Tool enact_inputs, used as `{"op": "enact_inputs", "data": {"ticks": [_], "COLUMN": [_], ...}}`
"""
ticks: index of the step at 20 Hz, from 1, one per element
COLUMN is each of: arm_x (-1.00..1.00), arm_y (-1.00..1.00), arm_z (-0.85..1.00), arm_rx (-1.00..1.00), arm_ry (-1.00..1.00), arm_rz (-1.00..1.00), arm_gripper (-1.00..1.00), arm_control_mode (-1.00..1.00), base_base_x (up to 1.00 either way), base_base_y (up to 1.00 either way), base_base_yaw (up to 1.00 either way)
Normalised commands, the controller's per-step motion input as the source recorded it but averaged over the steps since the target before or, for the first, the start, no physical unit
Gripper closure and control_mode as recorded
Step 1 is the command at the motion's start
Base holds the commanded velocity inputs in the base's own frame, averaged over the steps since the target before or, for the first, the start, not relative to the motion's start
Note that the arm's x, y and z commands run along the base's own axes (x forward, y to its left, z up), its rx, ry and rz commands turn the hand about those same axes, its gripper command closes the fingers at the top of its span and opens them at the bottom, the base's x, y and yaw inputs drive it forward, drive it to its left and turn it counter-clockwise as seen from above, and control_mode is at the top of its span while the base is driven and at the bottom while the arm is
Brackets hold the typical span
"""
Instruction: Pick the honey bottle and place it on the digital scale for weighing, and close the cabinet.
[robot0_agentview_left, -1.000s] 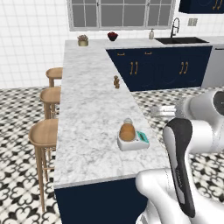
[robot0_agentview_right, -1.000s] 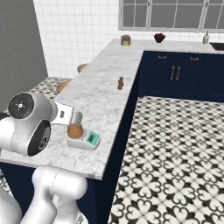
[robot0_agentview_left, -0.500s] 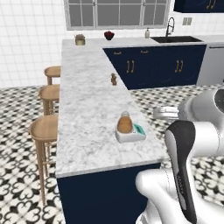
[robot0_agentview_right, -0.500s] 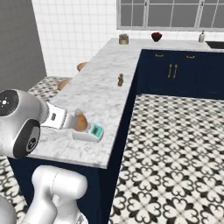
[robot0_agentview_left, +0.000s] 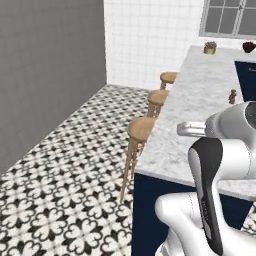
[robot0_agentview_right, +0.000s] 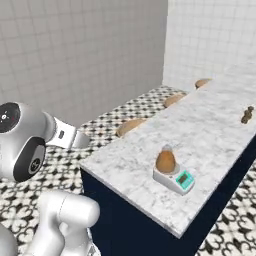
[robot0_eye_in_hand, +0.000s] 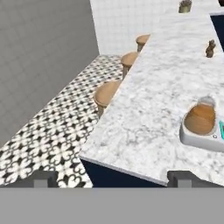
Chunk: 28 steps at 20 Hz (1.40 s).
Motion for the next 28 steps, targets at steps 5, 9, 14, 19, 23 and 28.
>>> {"op": "enact_inputs", "data": {"ticks": [5, 9, 14, 19, 23, 28], "arm_x": [0.00, 0.00, 0.00, 0.00, 0.00, 0.00], "arm_y": [0.00, 0.00, 0.00, 0.00, 0.00, 0.00], "arm_z": [0.00, 0.00, 0.00, 0.00, 0.00, 0.00], "arm_rx": [0.00, 0.00, 0.00, 0.00, 0.00, 0.00], "arm_ry": [0.00, 0.00, 0.00, 0.00, 0.00, 0.00], "arm_rz": [0.00, 0.00, 0.00, 0.00, 0.00, 0.00], "arm_gripper": [-1.00, -1.00, -1.00, -1.00, -1.00, -1.00], "arm_control_mode": [1.00, 1.00, 1.00, 1.00, 1.00, 1.00], "base_base_x": [0.00, 0.00, 0.00, 0.00, 0.00, 0.00], "base_base_y": [0.09, 0.00, 0.00, 0.00, 0.00, 0.00], "base_base_yaw": [0.93, 1.00, 1.00, 1.00, 1.00, 1.00]}}
